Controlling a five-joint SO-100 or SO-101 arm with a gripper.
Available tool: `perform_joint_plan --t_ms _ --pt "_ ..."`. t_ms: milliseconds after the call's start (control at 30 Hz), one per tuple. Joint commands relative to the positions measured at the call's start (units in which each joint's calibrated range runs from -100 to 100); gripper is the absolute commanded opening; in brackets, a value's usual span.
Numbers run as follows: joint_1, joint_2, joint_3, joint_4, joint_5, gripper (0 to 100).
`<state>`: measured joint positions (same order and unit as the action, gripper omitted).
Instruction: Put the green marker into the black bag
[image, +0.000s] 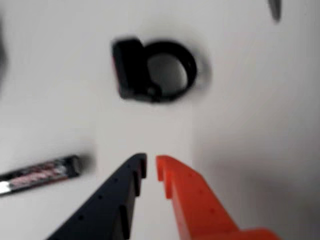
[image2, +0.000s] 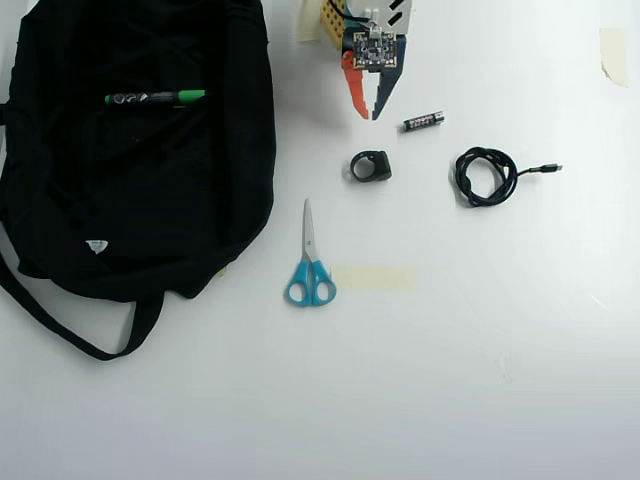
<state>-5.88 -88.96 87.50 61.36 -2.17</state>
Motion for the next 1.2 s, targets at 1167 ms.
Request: perform_joint_plan --t_ms 1167 --pt "-3.5 -10.7 11.8 11.3 1.0 2"
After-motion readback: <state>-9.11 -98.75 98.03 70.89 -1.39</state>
